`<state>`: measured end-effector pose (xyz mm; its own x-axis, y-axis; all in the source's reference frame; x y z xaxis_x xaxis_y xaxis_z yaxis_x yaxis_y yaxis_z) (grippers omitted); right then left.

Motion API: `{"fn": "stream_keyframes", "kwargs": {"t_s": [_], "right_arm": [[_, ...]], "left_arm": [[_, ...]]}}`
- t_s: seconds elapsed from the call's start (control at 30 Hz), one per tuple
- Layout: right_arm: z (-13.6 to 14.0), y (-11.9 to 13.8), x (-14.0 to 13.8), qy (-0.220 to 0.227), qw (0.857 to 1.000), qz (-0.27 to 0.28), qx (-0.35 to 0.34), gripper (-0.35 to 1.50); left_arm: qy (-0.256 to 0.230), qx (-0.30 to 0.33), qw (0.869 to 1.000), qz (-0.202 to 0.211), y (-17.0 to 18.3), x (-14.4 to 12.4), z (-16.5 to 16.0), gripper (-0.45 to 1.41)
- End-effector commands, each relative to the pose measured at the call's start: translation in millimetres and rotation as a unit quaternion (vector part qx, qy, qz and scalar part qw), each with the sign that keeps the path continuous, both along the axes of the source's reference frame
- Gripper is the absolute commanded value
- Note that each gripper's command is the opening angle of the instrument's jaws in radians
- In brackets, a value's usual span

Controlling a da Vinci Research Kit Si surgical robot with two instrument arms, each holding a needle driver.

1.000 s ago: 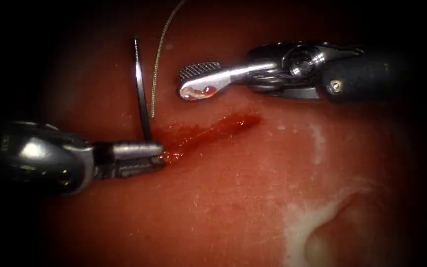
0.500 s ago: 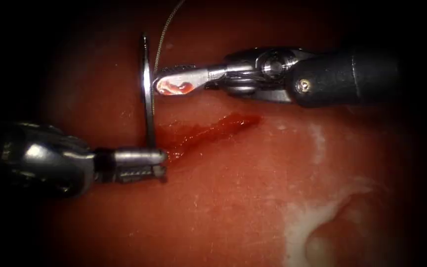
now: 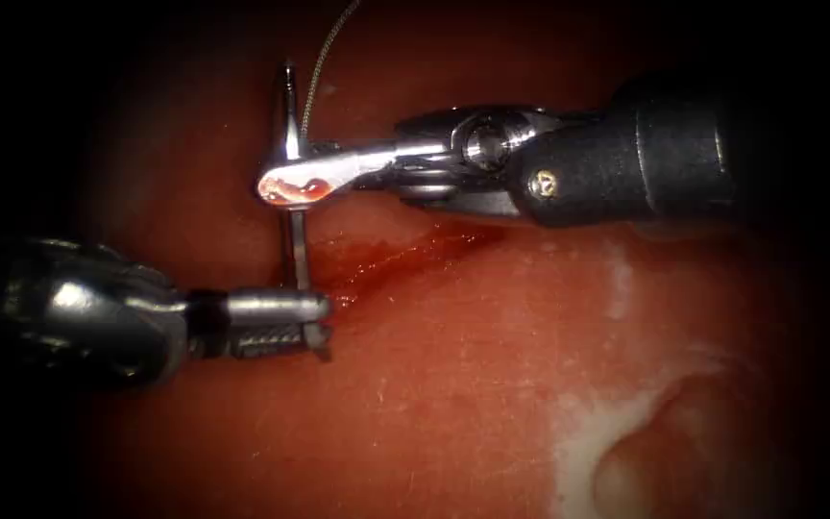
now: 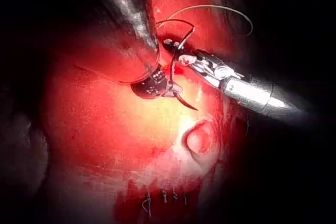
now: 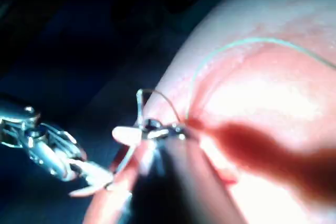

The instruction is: Wound Closure

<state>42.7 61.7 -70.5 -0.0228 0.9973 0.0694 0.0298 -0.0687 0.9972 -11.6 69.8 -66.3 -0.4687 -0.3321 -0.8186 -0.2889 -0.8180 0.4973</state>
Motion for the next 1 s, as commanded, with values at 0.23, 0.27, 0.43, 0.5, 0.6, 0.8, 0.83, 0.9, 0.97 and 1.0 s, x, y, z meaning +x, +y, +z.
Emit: {"fn": "stream_keyframes", "kwargs": {"t_s": [0.23,0.27,0.43,0.5,0.6,0.8,0.83,0.9,0.97,1.0], "right_arm": [[0.1,-0.1,0.8,0.005,1.000,-0.006,-0.001,-0.35],[0.2,-0.1,0.8,0.006,1.000,-0.008,-0.001,-0.35],[0.4,0.2,0.3,0.007,1.000,-0.009,-0.001,-0.35],[0.6,0.5,-0.2,0.007,1.000,-0.010,-0.008,-0.35],[1.3,0.8,-0.9,0.007,1.000,-0.012,-0.021,-0.35],[1.7,0.7,-1.0,0.007,0.997,-0.014,-0.070,-0.35],[1.8,0.8,-1.0,0.004,0.996,-0.016,-0.085,-0.35],[1.8,0.8,-1.2,0.005,0.995,-0.017,-0.103,-0.35],[1.9,1.0,-1.4,0.005,0.993,-0.018,-0.117,-0.35],[1.9,1.1,-1.5,0.005,0.992,-0.018,-0.123,-0.35]], "left_arm": [[-0.002,0.001,1.000,0.003,-0.2,-0.7,0.4,-0.35],[-0.002,0.001,1.000,0.003,-0.2,-0.7,0.4,-0.35],[-0.020,0.031,0.999,-0.009,0.2,-1.0,0.3,0.29],[-0.041,0.068,0.997,-0.020,0.5,-0.9,-0.1,0.44],[-0.086,0.147,0.984,-0.044,1.4,-0.5,-1.3,0.60],[-0.121,0.217,0.967,-0.062,1.8,0.9,-3.9,0.78],[-0.125,0.230,0.962,-0.069,2.0,1.1,-4.1,0.78],[-0.132,0.251,0.956,-0.074,2.2,1.5,-4.3,0.78],[-0.132,0.276,0.949,-0.079,2.2,1.6,-4.3,0.78],[-0.132,0.290,0.945,-0.073,2.1,1.5,-4.3,0.78]]}}
